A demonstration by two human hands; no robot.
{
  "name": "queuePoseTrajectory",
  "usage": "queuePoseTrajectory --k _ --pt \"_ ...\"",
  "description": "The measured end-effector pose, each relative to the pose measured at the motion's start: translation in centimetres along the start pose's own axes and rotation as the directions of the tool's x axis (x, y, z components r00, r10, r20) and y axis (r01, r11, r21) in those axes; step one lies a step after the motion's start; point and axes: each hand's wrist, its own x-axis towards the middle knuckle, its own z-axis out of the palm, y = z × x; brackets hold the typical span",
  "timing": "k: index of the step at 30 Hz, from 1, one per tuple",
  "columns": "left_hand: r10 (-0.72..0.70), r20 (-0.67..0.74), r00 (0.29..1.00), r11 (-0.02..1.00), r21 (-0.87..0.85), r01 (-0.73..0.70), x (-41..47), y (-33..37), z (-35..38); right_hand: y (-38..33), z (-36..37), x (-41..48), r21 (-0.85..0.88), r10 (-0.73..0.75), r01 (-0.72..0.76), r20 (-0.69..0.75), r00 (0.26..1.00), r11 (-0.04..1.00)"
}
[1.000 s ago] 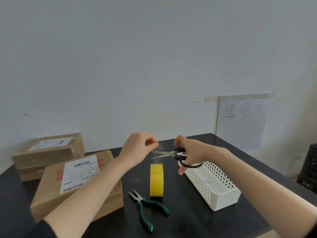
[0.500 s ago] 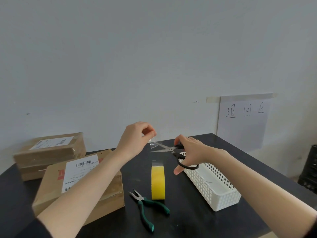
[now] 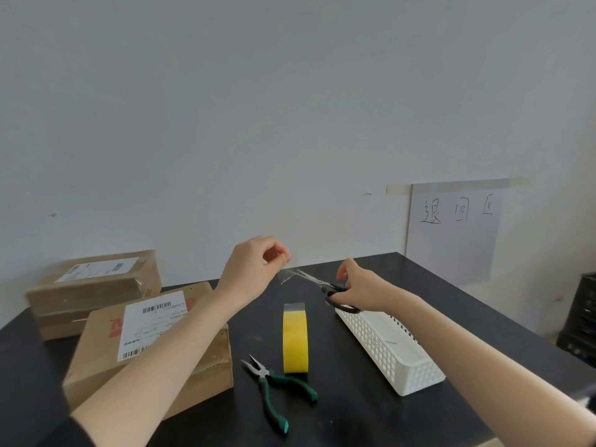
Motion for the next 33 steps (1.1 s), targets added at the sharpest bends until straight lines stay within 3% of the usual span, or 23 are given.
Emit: queuePoseTrajectory --k 5,12,21,33 --pt "-0.006 0.014 1.000 1.000 0.004 0.006 -0.6 -0.4 0.1 -0.4 1.5 -0.8 0.061 0.082 -0.080 -0.036 0.996 0.995" --pt "-0.032 0.028 0.999 0.999 0.014 0.031 -1.6 -1.0 0.0 0.4 4.4 -0.8 0.271 0.185 -0.160 -0.070 0.980 0.949" --pt "-0.064 0.028 0.998 0.998 -0.002 0.064 -3.3 -1.9 -0.4 1.8 7.7 -1.7 0.233 0.236 -0.197 -0.154 0.959 0.952" --pt "-0.109 0.083 0.991 0.994 0.019 0.107 -5.6 -2.1 -0.8 2.1 9.7 -3.1 0.102 0.284 -0.271 -0.157 0.946 0.957"
